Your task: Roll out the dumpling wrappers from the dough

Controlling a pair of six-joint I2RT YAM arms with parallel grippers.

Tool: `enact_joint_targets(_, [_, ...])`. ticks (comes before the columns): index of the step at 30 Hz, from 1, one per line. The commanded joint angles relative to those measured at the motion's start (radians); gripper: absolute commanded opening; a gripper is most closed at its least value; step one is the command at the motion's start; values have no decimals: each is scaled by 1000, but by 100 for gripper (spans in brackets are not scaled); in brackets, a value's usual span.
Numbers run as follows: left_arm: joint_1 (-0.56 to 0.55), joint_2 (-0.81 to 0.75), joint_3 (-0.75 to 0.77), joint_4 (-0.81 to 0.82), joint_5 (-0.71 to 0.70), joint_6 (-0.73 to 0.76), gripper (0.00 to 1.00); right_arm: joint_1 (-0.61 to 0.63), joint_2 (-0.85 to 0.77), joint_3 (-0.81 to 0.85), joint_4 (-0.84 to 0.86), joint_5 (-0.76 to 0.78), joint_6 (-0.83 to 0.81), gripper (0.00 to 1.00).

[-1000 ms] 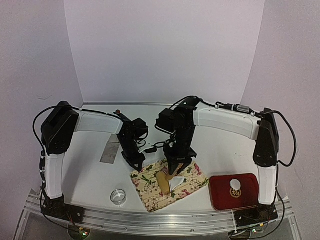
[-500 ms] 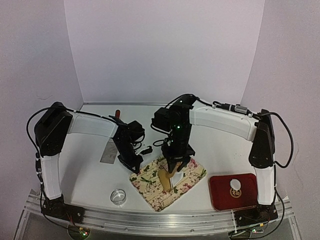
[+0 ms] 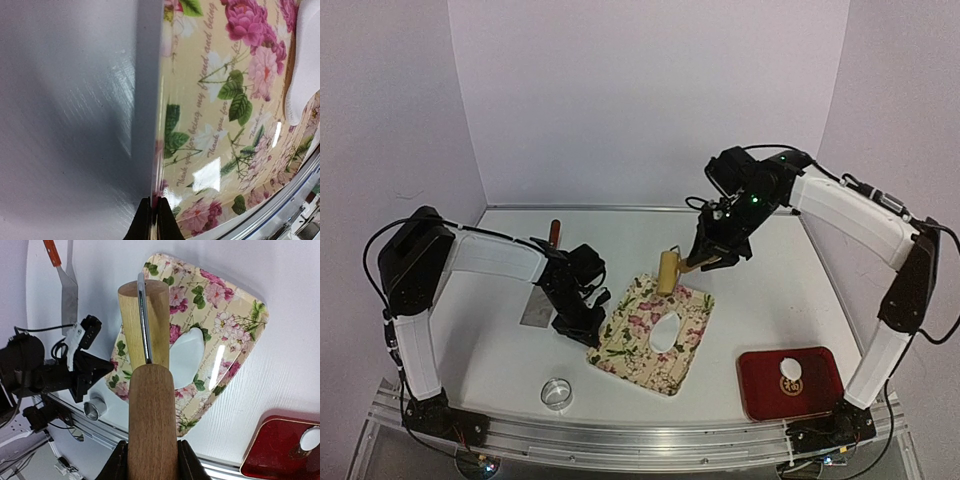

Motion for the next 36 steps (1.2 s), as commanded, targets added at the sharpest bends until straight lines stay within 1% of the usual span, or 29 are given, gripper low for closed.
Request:
enact_joint_targets(1, [7,-65,-60,50,42,-175,7,-58,-87,-119,181,-58,40,0])
enact_joint_targets(2, [7,-82,-62,53,59,-187,12,-77,-101,-145,212,-83,48,0])
enact_joint_targets(4, [7,-115,-56,41,76,-196,25,-111,-125,-209,318,-164,68,0])
enact_joint_targets(6, [8,-133,-28,10,64,-192,39,-133,-137,-271,400,-236,83,0])
enact_joint_targets(7, [9,-136,-7,-7,57,-184,44,-141,-137,-294,421,-265,90,0])
enact_joint_targets(11, [23,-83,106,-62,51,-132,55,-148,-144,-385,465,-314,130,0])
enact_joint_targets(16, [62,29,256,-69,50,-61,62,-148,-182,-508,518,-340,204,0])
enact_joint_targets(21, [70,171,428,-152,27,29,64,-148,-246,-602,591,-343,320,0])
enact_joint_targets(24, [75,226,474,-164,15,69,64,-148,-264,-645,637,-326,369,0])
enact_joint_targets(26, [82,259,497,-173,30,83,60,-148,-267,-689,719,-336,419,0])
enact_joint_targets(29, [84,292,545,-209,11,117,59,-147,-288,-753,828,-340,516,0])
enact_joint_targets(32, [84,309,561,-229,-29,149,57,-148,-295,-800,849,-325,558,0])
enact_joint_targets(36, [84,327,555,-236,-47,178,47,-148,-289,-864,870,-298,586,0])
